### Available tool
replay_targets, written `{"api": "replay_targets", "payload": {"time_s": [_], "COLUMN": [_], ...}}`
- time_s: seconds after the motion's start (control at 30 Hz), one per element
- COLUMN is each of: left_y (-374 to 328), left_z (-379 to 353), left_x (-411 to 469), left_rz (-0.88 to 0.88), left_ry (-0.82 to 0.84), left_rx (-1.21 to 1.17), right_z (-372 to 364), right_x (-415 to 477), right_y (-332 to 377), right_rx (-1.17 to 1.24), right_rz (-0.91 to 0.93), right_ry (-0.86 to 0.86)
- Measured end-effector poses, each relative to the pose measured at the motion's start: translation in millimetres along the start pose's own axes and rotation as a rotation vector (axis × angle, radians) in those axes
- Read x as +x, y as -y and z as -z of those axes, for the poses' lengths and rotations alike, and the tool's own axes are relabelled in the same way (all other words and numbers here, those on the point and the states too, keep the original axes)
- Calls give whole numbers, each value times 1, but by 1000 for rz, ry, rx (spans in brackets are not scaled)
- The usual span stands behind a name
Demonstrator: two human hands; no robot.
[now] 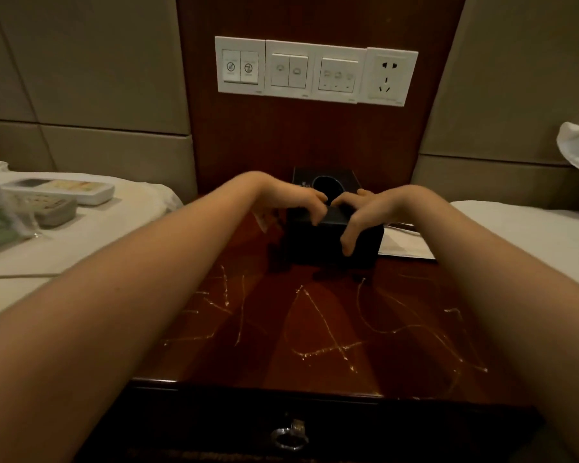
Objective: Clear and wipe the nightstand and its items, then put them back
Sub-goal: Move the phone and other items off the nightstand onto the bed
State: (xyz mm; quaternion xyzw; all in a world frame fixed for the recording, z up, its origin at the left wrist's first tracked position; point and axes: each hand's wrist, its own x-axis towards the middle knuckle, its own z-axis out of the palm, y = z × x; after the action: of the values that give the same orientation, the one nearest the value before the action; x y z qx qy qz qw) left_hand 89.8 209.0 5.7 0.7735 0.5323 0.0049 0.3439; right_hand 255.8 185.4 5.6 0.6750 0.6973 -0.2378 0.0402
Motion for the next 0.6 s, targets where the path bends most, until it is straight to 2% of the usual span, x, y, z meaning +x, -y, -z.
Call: {"api": "replay_targets", "payload": {"time_s": [0.07,0.13,0.3,0.6], "left_y": [-3,-2,5,15], "left_z": [1,-7,-17,-22], "left_x": [4,10,8,-69], "left_rz": [13,-26,-129,-84], "left_ry": [36,-19,-161,-358], "left_rx": [102,175,109,112], "right_z": [-6,-11,-12,-23], "right_x": [9,13,7,-50], "right_y": [0,-1,2,38], "right_rx": [-97,-97,-155,-103], "right_rz": [1,49,97,272], "right_ry": [-79,-156,-232,-279]}}
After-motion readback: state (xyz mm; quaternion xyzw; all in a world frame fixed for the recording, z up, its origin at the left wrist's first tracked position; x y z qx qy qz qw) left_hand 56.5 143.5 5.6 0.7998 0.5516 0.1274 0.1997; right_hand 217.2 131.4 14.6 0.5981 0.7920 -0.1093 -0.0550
